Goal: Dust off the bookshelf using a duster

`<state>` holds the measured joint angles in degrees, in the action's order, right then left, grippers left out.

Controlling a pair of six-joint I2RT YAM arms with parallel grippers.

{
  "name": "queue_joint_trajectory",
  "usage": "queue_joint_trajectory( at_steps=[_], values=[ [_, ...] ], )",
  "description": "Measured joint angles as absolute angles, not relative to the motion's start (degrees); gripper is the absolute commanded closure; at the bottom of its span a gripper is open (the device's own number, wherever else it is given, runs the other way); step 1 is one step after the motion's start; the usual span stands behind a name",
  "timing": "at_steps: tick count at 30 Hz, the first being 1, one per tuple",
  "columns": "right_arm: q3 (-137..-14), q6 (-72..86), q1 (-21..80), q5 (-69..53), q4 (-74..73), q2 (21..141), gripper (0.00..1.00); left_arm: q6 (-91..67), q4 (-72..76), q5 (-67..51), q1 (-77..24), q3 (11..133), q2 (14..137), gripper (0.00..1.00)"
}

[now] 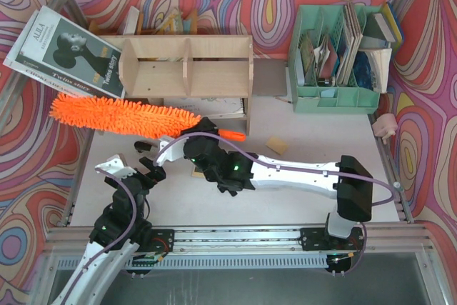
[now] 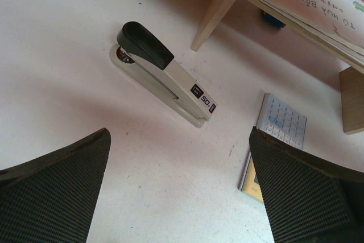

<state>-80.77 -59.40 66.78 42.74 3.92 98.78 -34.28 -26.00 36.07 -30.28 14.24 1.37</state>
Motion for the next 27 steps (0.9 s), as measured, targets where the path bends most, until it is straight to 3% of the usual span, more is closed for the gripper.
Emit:
queue_joint_trajectory(
  at_steps=[16,27],
  values=[
    [-89.5,-59.1,68.4,42.2,5.3,98.5,1.0,-34.3,-26.0,36.1,-30.3,14.1,1.9,0.02],
    [-79.2,-53.2,68.4,43.8,2.2,96.4,1.0,-34.3,-25.9,36.1,-30.3,14.1,2.0,0.02]
  ],
)
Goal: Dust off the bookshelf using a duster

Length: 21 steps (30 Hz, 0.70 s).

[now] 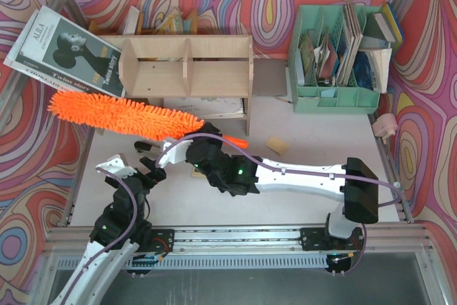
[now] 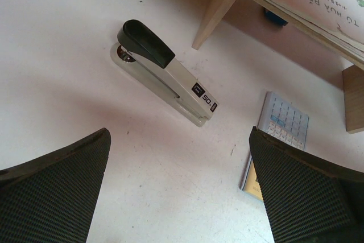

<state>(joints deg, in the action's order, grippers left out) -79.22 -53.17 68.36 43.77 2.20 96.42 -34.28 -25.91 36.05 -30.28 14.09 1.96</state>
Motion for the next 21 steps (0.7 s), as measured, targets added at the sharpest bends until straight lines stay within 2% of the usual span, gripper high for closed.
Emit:
queue_joint_trajectory(
  at_steps=[11,21],
  values=[
    [-75.8,-46.8,70.8,44.1,-0.3,93.3,1.0,-34.3,-25.5,36.1,-30.3,14.0,2.7,0.02],
    [-76.0,-42.1,78.0,42.8,12.9,93.1,1.0,-34.3,-25.6,36.1,-30.3,14.0,2.2,0.02]
  ],
)
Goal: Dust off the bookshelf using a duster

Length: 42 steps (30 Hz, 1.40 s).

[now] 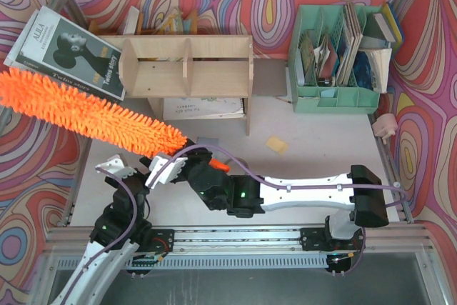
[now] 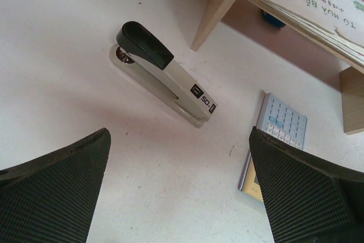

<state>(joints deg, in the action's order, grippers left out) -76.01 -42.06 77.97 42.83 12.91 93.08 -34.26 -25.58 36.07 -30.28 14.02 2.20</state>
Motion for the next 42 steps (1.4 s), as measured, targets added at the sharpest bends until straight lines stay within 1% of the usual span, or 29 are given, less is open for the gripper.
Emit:
queue_joint_trajectory(
  at_steps=[8,17,26,35,42],
  values=[
    [-76.4,-27.2,78.3,44.1,19.7,94.0,1.0,-34.3,-25.7,36.1,-30.3,14.0,1.1,0.02],
    [-80.2,-7.7,79.5,46.0,17.9,101.0,1.0,-34.3,-26.1,37.0,-30.3,14.0,1.1,0.02],
    [-87.6,-1.4,79.5,45.0,14.7,108.6,1.0,-34.3,-26.7,37.4,-30.3,14.0,1.1,0.02],
    [-88.7,4.9,78.9,45.6,8.2,111.9,1.0,-34.3,-27.6,37.9,-30.3,14.0,1.1,0.02],
    [-89.7,12.6,75.5,45.4,1.6,112.6,1.0,-34.3,-27.5,37.8,-30.3,14.0,1.1,0.02]
  ],
)
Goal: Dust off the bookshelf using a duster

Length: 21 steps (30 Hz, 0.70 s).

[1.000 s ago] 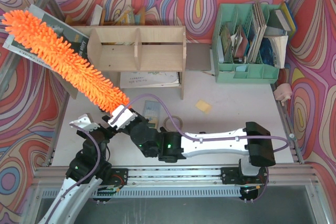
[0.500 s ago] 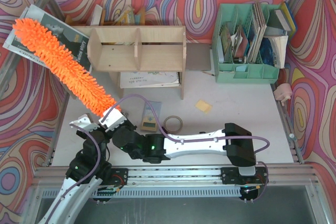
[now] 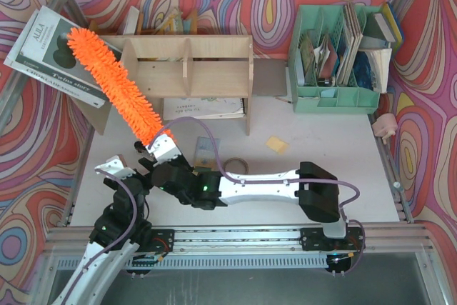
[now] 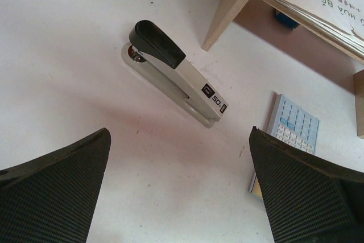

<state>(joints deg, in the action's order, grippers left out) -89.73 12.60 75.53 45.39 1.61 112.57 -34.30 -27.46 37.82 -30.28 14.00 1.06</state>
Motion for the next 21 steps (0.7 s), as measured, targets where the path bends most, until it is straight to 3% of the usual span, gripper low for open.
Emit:
queue_joint_trajectory(
  at_steps=[21],
  values=[
    [-96.8,6.9,76.1,41.6,2.4,115.4,1.0,-34.3,-27.6,38.8,-30.2,14.0,1.0,0.02]
  ],
)
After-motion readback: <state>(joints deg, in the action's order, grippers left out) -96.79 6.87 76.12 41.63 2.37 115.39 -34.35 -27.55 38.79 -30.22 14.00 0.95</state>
